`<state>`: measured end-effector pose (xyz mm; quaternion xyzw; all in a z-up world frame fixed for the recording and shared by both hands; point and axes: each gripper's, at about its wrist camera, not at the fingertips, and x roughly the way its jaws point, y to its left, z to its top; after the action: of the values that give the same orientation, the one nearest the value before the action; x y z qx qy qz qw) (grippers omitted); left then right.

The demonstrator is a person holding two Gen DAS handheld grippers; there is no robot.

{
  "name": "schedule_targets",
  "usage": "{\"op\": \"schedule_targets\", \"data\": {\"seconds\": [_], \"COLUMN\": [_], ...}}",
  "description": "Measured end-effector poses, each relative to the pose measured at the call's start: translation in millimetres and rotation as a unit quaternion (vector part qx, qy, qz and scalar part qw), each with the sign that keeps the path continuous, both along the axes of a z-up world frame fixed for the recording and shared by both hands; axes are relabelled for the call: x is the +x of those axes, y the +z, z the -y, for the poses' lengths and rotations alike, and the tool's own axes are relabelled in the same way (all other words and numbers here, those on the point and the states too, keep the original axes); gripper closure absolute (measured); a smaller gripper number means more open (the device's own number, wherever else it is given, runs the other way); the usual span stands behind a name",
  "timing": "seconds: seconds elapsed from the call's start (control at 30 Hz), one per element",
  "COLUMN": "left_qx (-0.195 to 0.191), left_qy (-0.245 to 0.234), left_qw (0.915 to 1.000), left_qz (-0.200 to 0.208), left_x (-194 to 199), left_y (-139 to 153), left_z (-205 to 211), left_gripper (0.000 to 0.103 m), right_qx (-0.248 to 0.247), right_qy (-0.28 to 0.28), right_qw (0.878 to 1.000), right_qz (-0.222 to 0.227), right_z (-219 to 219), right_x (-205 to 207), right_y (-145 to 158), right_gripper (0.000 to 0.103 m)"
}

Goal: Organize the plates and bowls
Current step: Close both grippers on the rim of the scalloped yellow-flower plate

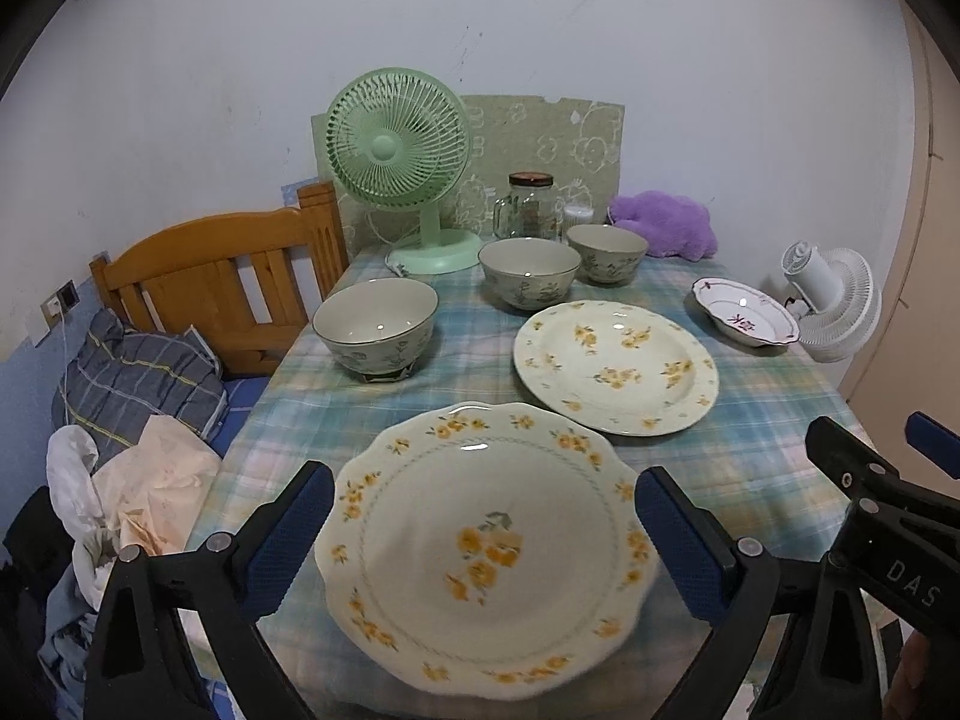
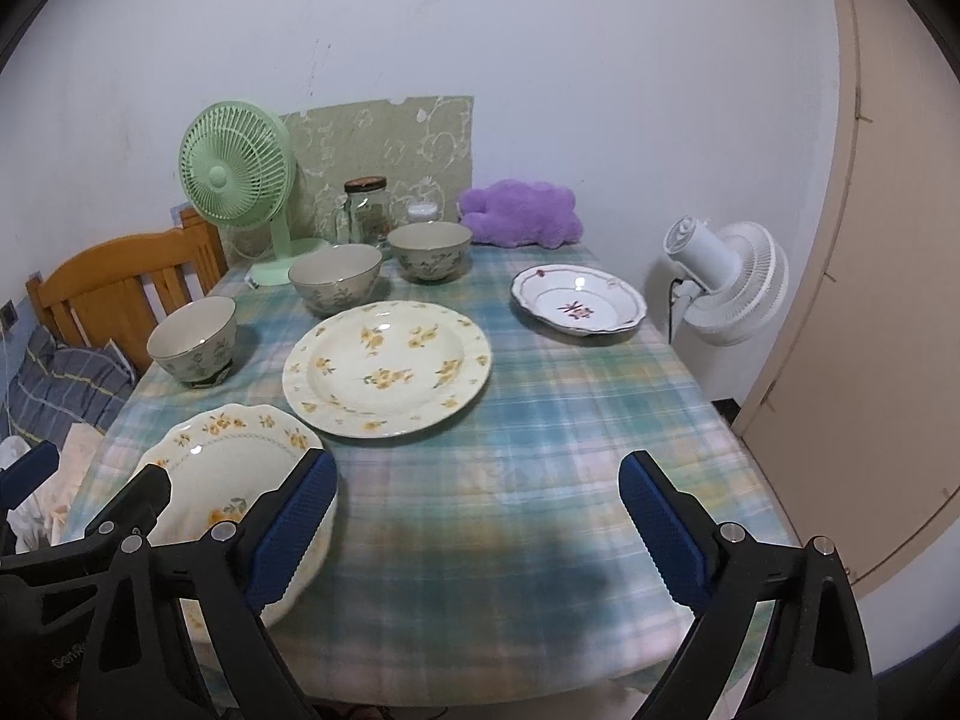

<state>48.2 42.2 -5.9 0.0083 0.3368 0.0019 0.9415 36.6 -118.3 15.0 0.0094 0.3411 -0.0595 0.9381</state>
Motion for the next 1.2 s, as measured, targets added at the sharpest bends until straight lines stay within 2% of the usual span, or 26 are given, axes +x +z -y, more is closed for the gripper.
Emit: {"op": "schedule_targets", "data": {"seconds": [0.3, 0.5, 0.6, 0.73, 0.97, 1.2], "left_qx": [0.005, -0.002, -0.005, -0.009, -0.01, -0.004], "left_qy": [0.003, 0.007, 0.007, -0.005, -0.02, -0.028], "left_qw": [0.9992, 0.9968, 0.9947, 0.9916, 0.9846, 0.9812], "left_qz": [-0.04, -0.08, -0.102, -0.129, -0.173, -0.191], "left_x": [37, 61, 73, 84, 91, 96], "left_y": [-14, -41, -57, -73, -96, -106], "left_z": [-34, -56, -64, -69, -68, -66], "left_gripper": [0.006, 0.006, 0.01, 0.017, 0.021, 0.023], "right_qx": [0.017, 0.02, 0.022, 0.022, 0.021, 0.027], "right_qy": [0.016, 0.021, 0.024, 0.03, 0.022, 0.029], "right_qw": [0.999, 0.997, 0.995, 0.992, 0.986, 0.98], "right_qz": [-0.037, -0.072, -0.091, -0.118, -0.166, -0.196], "right_z": [-38, -63, -72, -83, -90, -95], "right_x": [44, 71, 81, 92, 100, 104], "right_y": [-18, -45, -61, -81, -107, -122], "right_gripper": [0.012, 0.013, 0.015, 0.02, 0.023, 0.034]}}
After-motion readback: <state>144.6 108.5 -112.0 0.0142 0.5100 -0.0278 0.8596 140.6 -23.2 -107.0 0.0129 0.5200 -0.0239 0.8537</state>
